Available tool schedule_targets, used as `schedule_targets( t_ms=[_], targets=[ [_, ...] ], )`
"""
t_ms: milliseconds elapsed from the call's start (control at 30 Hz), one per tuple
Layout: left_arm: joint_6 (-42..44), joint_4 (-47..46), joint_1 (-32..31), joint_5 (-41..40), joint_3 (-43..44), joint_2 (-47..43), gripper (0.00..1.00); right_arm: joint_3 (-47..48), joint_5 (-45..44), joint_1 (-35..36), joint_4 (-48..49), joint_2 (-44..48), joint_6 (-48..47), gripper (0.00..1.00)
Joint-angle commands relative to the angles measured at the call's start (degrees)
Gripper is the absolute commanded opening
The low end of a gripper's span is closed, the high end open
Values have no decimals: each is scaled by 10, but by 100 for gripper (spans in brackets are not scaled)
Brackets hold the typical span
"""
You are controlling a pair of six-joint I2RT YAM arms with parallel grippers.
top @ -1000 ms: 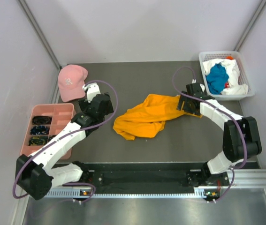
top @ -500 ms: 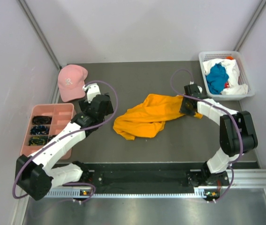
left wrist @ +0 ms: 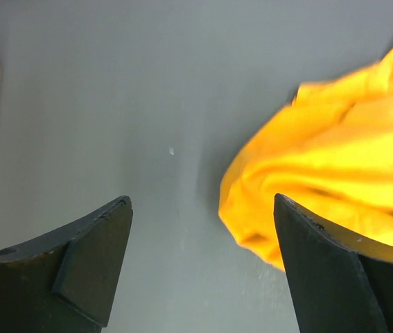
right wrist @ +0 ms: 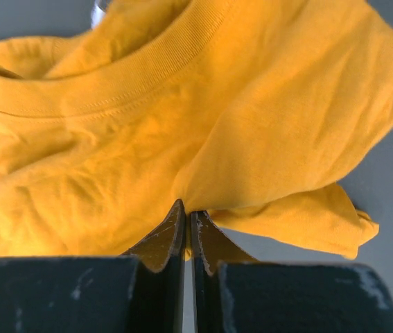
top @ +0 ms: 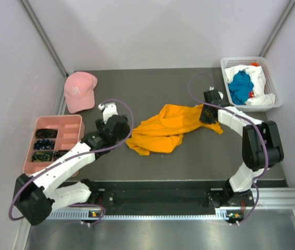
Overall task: Fold and stack the t-shirts
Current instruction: Flatten out the tshirt
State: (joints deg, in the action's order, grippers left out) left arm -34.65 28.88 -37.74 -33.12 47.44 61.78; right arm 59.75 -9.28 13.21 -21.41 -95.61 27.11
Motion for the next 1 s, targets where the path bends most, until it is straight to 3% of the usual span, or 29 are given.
schedule_targets(
  t_ms=[0,167,400,967],
  targets=[
    [-45,0,-12,37,-49,-18,86,40,0,-6,10,-4,-7,0],
    [-69,-22,-15,37,-83,-25,81,51,8,-5,7,-5,-9,0],
    [-53,-125,-16,85,-127,-24,78,55,10,-6,0,-4,-16,0],
    [-23,-325,-16,83,-197,20,74,45,8,-6,-10,7,-27,0]
  ],
)
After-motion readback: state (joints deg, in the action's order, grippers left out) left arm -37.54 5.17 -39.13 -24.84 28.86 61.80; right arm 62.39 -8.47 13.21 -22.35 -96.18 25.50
